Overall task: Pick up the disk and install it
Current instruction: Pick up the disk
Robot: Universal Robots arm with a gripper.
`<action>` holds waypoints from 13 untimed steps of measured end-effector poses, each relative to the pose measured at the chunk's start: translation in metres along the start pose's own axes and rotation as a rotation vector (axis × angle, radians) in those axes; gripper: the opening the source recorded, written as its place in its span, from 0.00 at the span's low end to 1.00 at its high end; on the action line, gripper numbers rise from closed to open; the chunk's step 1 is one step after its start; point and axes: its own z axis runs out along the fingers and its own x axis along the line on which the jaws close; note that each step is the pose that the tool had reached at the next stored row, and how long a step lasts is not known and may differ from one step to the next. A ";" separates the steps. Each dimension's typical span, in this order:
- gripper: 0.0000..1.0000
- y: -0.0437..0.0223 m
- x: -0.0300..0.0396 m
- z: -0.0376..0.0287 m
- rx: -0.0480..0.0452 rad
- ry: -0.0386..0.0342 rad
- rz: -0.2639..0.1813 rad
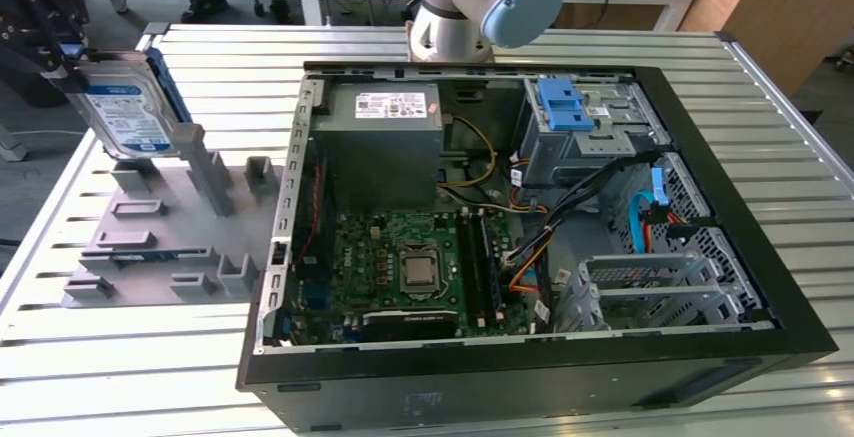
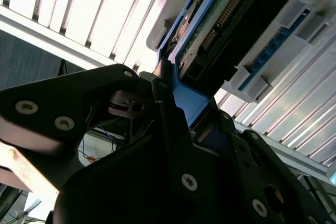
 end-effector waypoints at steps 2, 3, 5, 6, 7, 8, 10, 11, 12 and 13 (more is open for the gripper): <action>0.36 0.0000 0.0000 -0.0006 -0.0002 0.0001 0.000; 0.36 0.0000 0.0000 -0.0009 0.0000 0.0000 0.000; 0.36 0.0000 0.0000 -0.0015 0.0001 0.0000 0.000; 0.36 0.0000 0.0000 -0.0017 0.0001 -0.0001 0.000; 0.36 0.0000 0.0000 -0.0019 0.0002 -0.0001 0.000; 0.36 0.0000 0.0000 -0.0022 0.0001 -0.0001 0.000; 0.36 0.0000 0.0000 -0.0024 0.0002 -0.0001 0.000; 0.36 0.0000 0.0000 -0.0026 0.0000 0.0000 0.000; 0.36 0.0000 0.0000 -0.0028 0.0000 0.0000 0.000; 0.36 0.0000 0.0000 -0.0031 0.0000 0.0000 0.000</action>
